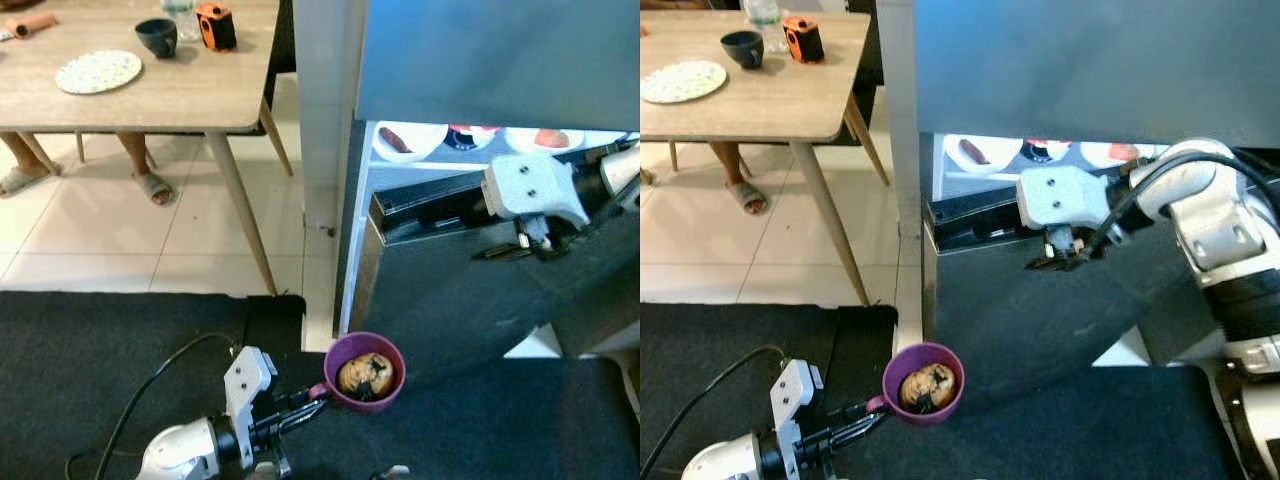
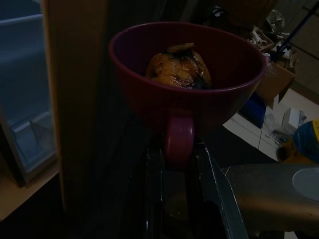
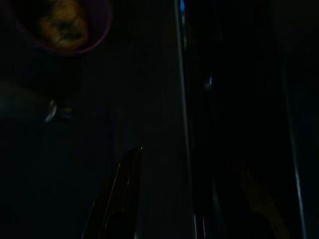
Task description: Restocking fridge
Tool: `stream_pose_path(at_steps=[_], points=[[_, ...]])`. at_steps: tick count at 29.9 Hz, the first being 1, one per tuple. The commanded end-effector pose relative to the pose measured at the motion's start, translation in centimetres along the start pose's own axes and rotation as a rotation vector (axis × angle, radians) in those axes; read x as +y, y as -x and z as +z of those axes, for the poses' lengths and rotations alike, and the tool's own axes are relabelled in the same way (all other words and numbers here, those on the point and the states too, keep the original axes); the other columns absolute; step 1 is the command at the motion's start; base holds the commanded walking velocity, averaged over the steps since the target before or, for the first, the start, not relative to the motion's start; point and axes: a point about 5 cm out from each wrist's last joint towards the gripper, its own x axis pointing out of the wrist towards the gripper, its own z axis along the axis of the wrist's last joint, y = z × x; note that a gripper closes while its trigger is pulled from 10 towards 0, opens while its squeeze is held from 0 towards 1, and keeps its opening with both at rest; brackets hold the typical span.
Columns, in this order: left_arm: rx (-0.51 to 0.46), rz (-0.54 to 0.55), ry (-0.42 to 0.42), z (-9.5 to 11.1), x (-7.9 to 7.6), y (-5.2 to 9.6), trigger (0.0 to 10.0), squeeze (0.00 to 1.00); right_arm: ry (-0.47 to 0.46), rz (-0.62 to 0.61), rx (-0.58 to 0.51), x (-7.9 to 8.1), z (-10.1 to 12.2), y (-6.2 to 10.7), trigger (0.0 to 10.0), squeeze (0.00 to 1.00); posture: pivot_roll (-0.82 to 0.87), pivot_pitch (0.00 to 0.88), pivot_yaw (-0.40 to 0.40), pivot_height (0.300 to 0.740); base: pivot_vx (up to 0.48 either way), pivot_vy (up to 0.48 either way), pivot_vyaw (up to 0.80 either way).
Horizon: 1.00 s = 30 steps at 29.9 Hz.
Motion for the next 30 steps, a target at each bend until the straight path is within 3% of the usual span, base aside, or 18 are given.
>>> stream_pose_path(at_steps=[1,3,4,5,7,8,9,12,16,17,18,19,20,24,30], points=[[-0.020,-0.011,0.010,0.0,-0.5,-0.2,10.0,0.00,-0.050,0.111,0.047,1.3,-1.4,-1.1,10.0,0.00,-0.08,0.177,-0.035,0.740,0.000,0.000,0.00],[-0.020,-0.012,0.012,0.0,-0.5,-0.2,10.0,0.00,-0.051,0.098,0.011,1.3,-0.9,0.0,10.0,0.00,-0.08,0.177,-0.035,0.740,0.000,0.000,0.00],[-0.019,-0.014,0.012,0.0,-0.6,-0.3,10.0,0.00,-0.039,0.049,-0.159,0.9,1.0,1.7,10.0,0.00,-0.08,0.177,-0.035,0.740,0.000,0.000,0.00],[-0.019,-0.014,0.012,0.0,-0.6,-0.3,10.0,0.00,-0.031,0.035,-0.230,0.9,1.8,2.4,10.0,0.00,-0.08,0.177,-0.035,0.740,0.000,0.000,0.00],[-0.019,-0.015,0.012,-0.1,-0.6,-0.3,10.0,0.00,-0.025,0.029,-0.273,0.8,2.3,2.8,10.0,0.00,-0.08,0.177,-0.035,0.740,0.000,0.000,0.00],[-0.021,-0.016,0.012,0.0,-0.6,-0.4,10.0,0.00,0.016,0.008,-0.438,0.8,4.2,4.4,10.0,0.00,-0.08,0.177,-0.035,0.740,0.000,0.000,0.00],[-0.021,-0.016,0.012,0.0,-0.6,-0.4,10.0,0.00,0.016,0.008,-0.438,0.8,4.2,4.4,10.0,0.00,-0.08,0.177,-0.035,0.740,0.000,0.000,0.00],[-0.021,-0.019,0.011,0.0,-0.6,-0.4,10.0,0.00,0.079,-0.018,-0.617,0.8,6.3,6.5,10.0,0.00,-0.08,0.171,-0.033,0.740,0.000,0.000,0.00],[-0.019,-0.022,0.011,0.0,-0.6,-0.4,10.0,0.00,0.122,-0.060,-0.704,0.2,7.1,7.2,10.0,0.00,-0.08,0.165,-0.030,0.740,0.000,0.000,0.00],[-0.017,-0.025,0.009,0.0,-0.5,-0.4,10.0,0.00,0.113,-0.095,-0.677,-0.8,7.0,6.0,10.0,0.00,-0.08,0.164,-0.027,0.740,0.000,0.000,0.00],[-0.017,-0.025,0.009,0.0,-0.5,-0.4,10.0,0.00,0.113,-0.095,-0.677,-0.8,7.0,6.0,10.0,0.00,-0.08,0.164,-0.027,0.740,0.000,0.000,0.00],[-0.017,-0.027,0.008,0.0,-0.5,-0.4,10.0,0.00,0.092,-0.126,-0.641,-1.4,6.8,4.9,1.2,0.00,-0.08,0.162,-0.028,0.740,0.000,0.000,0.00],[-0.018,-0.028,0.007,0.0,-0.5,-0.5,10.0,0.00,0.073,-0.156,-0.614,-1.8,6.5,4.2,0.0,0.00,-0.08,0.162,-0.028,0.740,0.000,0.000,0.00],[-0.020,-0.030,0.006,0.1,-0.5,-0.6,10.0,0.00,0.017,-0.215,-0.520,-2.8,5.7,1.7,0.0,0.00,-0.08,0.162,-0.028,0.740,0.000,0.000,0.00],[-0.021,-0.026,0.005,0.1,-0.5,-0.5,10.0,0.00,-0.032,-0.296,-0.453,-3.9,5.4,0.5,0.0,0.00,-0.07,0.162,-0.027,0.740,0.000,0.000,0.00]])
